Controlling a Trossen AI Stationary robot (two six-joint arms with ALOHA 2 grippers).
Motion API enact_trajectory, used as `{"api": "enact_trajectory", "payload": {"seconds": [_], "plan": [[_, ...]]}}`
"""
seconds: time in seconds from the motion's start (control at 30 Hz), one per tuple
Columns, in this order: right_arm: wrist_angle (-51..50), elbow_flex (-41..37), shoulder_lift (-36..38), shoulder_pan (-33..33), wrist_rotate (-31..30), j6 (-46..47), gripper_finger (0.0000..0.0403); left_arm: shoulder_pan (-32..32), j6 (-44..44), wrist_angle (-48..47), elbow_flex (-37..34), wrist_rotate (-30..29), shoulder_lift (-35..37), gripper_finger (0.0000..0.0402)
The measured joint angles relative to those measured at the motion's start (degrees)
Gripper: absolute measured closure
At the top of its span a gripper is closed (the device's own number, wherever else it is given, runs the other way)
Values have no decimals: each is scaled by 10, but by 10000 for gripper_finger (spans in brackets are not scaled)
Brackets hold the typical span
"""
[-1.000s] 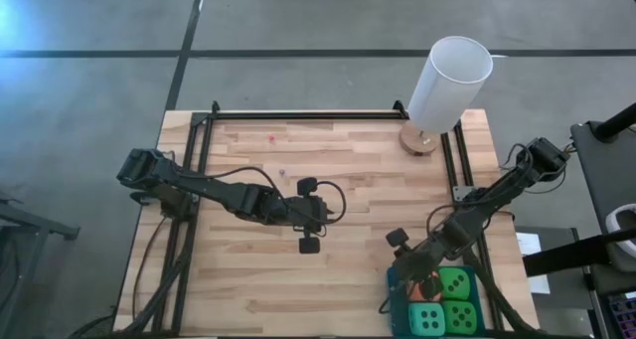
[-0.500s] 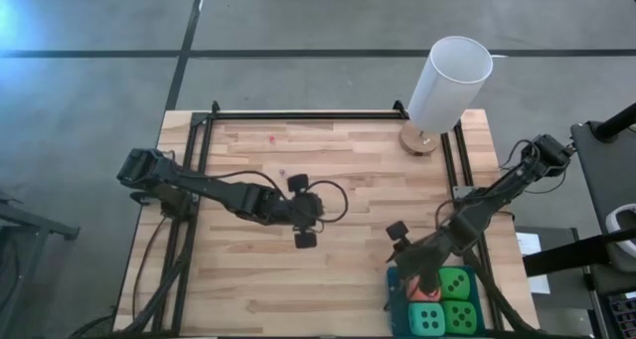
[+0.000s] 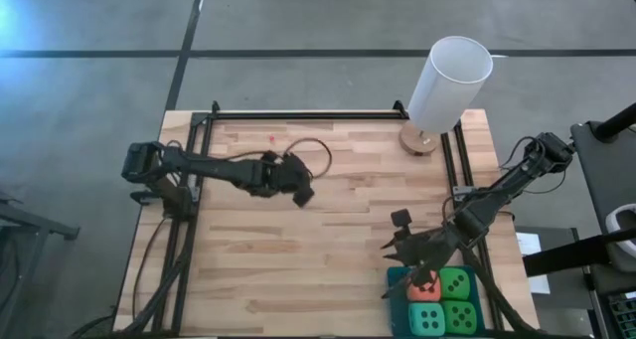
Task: Pick & Place Dice
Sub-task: Put the small purple die into the blue bin
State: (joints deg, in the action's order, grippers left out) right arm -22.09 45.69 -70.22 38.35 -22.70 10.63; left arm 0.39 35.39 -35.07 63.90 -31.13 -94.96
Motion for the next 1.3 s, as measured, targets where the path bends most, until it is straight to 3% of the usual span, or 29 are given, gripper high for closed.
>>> {"api": "enact_trajectory", "payload": {"seconds": [0.23, 0.43, 0.73, 1.3], "plan": [[1, -1, 0, 0, 0, -1, 320, 84, 123, 1, -72, 0, 0, 323], [1, -1, 0, 0, 0, -3, 328, 120, 170, 12, -122, -3, 0, 323], [1, -1, 0, 0, 1, -3, 324, 130, 143, 155, -176, -13, 0, 323], [1, -1, 0, 0, 1, -3, 322, 140, 161, 165, -193, 21, -6, 323]]}}
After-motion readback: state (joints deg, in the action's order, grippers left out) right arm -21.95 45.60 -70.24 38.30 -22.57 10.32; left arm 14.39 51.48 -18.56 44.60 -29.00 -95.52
